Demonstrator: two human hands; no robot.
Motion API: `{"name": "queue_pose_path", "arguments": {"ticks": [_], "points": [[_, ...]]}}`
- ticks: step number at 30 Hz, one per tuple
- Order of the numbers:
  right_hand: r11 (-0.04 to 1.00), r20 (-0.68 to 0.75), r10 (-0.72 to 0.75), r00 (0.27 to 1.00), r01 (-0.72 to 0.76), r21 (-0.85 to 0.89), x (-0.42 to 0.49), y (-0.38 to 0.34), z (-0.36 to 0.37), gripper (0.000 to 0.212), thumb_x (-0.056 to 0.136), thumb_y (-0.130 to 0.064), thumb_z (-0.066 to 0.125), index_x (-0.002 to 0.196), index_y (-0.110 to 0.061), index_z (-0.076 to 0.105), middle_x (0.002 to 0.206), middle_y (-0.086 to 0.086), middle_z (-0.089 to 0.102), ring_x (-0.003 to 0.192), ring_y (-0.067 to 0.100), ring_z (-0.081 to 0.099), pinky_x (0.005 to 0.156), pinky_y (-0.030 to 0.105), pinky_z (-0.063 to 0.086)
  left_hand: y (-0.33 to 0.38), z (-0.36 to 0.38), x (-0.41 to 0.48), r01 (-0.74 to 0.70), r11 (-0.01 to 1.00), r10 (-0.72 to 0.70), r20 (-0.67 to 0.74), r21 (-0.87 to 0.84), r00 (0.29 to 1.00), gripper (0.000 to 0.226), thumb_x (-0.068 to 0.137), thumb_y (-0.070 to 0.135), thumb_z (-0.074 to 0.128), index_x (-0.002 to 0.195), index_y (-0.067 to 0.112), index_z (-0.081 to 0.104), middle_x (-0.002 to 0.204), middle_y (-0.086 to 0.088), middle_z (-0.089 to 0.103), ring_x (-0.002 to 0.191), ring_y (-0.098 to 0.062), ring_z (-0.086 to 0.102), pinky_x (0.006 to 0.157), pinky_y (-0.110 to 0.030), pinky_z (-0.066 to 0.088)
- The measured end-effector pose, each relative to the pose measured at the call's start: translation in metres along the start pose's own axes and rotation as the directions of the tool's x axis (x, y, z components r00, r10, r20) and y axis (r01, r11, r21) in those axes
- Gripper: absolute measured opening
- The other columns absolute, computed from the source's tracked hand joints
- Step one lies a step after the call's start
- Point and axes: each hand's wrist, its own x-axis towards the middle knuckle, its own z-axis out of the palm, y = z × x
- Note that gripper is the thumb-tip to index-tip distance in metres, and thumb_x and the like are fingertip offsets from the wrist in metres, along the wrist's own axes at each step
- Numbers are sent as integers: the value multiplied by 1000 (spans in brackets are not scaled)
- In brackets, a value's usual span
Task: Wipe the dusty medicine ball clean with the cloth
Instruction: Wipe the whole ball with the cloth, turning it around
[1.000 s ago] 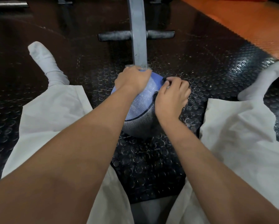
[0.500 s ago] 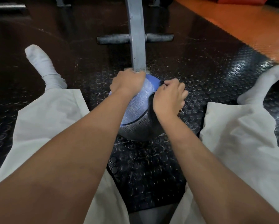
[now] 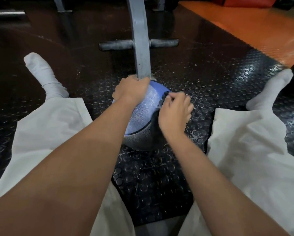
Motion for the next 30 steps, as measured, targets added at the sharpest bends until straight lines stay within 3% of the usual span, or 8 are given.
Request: {"name": "queue_pose_path", "arguments": {"ticks": [3, 7, 11, 14, 19, 21, 26, 30], "points": [[995, -38, 100, 994, -100, 11, 11, -5, 4, 17, 99, -21, 42, 109, -15, 55, 121, 5, 50, 114, 24, 38, 92, 38, 30, 4, 0, -1, 49, 998, -48, -13, 31, 999, 63, 73, 59, 37, 102, 12, 68, 105, -17, 68, 96, -40, 62, 87, -44, 48], [969, -208, -242, 948, 246, -10, -53, 15, 23, 19, 93, -22, 41, 88, -7, 53, 100, 12, 55, 93, 24, 40, 79, 38, 29, 3, -1, 4, 50, 998, -50, -3, 36, 999, 60, 75, 56, 38, 101, 11, 69, 102, -16, 68, 94, -38, 62, 77, -37, 44], [739, -95, -672, 734, 656, -155, -88, 50, 26, 6, 87, -20, 48, 90, -15, 50, 108, 2, 47, 94, 23, 43, 82, 39, 32, -1, -6, 5, -22, 1000, 21, 57, 15, 998, 48, 90, 51, 45, 63, 14, 60, 64, -11, 53, 61, -29, 52, 55, -31, 29], [601, 19, -791, 611, 783, -164, -70, 52, 14, 10, 84, -21, 48, 90, -16, 54, 105, 5, 53, 91, 23, 43, 81, 39, 32, -2, -9, 2, -28, 1000, 29, 61, -13, 998, 50, 92, 44, 47, 52, 15, 36, 50, 2, 39, 51, -22, 38, 51, -32, 25], [849, -27, -528, 849, 527, -34, -15, 25, -5, 20, 81, -20, 40, 82, -9, 56, 88, 10, 55, 86, 20, 36, 73, 37, 27, -1, -8, 2, 6, 999, -4, 44, -42, 999, 49, 90, 44, 49, 52, 14, 46, 51, 2, 43, 56, -23, 44, 56, -30, 32], [842, -33, -539, 841, 538, -36, -12, 25, -4, 20, 78, -19, 40, 80, -8, 56, 88, 10, 55, 86, 20, 36, 73, 37, 28, 1, -6, 2, 21, 999, -19, 47, -39, 999, 44, 89, 47, 49, 65, 10, 55, 56, 1, 46, 64, -26, 49, 63, -30, 35], [585, 35, -801, 597, 794, -165, -48, 32, 8, 18, 75, -24, 47, 78, -11, 59, 92, 10, 63, 87, 23, 42, 77, 37, 29, 5, -4, 5, 4, 1000, -4, 28, -17, 1000, 46, 86, 45, 49, 93, 3, 65, 93, -14, 65, 89, -36, 63, 66, -31, 34], [350, 158, -888, 432, 858, -377, -73, 33, 28, 16, 79, -27, 49, 90, -18, 57, 99, 1, 64, 96, 23, 47, 86, 38, 32, 6, -7, 3, -14, 1000, 15, 69, -23, 997, 42, 88, 45, 50, 74, 9, 63, 66, -6, 55, 67, -27, 49, 62, -30, 34]]}}
